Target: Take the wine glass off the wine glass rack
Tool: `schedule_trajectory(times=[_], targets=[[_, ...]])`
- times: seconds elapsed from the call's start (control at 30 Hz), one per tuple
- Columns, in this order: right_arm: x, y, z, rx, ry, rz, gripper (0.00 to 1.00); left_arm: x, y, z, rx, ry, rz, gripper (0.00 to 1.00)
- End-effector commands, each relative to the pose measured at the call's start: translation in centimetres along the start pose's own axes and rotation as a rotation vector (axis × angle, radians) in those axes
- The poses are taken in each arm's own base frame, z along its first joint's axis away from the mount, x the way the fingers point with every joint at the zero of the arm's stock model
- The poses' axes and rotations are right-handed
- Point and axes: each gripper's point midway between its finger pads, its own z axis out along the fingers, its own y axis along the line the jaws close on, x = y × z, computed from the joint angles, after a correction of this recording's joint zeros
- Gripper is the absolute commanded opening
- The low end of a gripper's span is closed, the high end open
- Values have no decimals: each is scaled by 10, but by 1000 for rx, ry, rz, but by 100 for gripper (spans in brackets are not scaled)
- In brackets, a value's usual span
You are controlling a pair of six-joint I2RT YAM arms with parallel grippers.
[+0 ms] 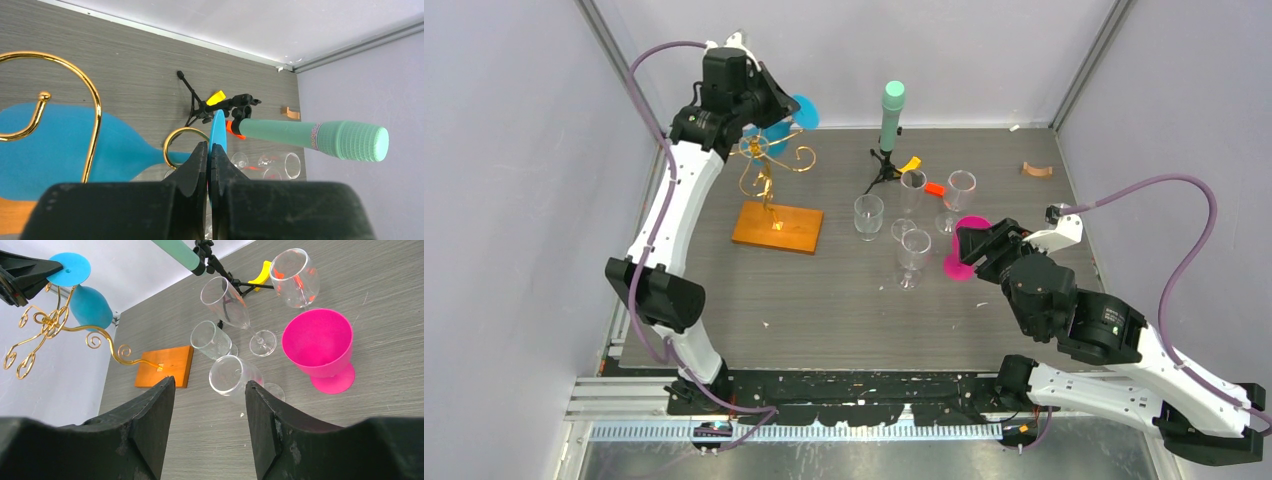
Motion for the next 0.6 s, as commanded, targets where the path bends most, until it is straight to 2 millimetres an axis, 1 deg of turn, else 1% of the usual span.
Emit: schedule_trajectory(times=[0.0, 0.13, 0.3, 0.57], targets=[[-9, 4, 3, 11, -42, 48, 59, -26, -23, -29, 106, -94, -34, 0], [-9, 4, 3, 12, -45, 49, 59, -32, -38, -37, 192, -118, -95, 0], [-10, 4, 2, 10, -46, 51, 59, -31, -48, -38, 296, -82, -197, 0], [-13, 1, -1, 6, -54, 63, 59, -29, -44, -31, 377, -22, -349, 0]])
